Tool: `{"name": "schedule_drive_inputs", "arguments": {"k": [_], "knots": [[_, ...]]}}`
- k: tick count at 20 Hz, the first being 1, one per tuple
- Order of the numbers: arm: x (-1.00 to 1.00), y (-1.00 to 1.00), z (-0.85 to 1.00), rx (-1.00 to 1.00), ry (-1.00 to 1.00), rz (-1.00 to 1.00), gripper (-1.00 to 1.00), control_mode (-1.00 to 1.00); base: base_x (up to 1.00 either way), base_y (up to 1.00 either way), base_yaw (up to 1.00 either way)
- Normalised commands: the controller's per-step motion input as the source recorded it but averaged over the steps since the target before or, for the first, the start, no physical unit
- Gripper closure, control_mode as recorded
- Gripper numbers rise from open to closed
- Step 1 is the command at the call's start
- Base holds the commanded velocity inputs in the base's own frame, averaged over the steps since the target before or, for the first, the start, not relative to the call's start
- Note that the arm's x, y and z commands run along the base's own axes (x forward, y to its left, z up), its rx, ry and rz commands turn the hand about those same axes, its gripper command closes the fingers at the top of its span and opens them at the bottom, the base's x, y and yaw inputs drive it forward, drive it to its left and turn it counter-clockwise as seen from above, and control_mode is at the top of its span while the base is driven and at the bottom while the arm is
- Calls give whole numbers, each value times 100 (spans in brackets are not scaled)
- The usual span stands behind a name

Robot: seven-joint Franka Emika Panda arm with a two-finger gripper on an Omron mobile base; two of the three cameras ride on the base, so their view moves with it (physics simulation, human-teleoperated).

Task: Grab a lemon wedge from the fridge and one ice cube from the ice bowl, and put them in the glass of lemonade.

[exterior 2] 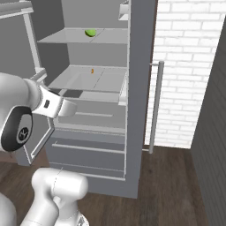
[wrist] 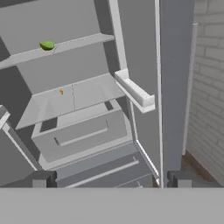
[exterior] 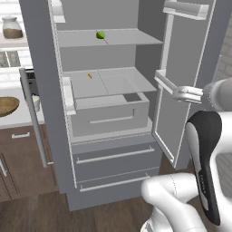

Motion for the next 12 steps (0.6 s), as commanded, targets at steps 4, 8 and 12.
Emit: {"name": "schedule_drive_inputs", "arguments": {"k": [4, 8, 12], "knots": [[-23, 0, 0, 0, -2, 0, -100, -100, 0, 0, 0], [-42, 0, 0, 0, -6, 0, -100, -100, 0, 0, 0], [-21, 1, 0, 0, 0, 0, -100, -100, 0, 0, 0]]}}
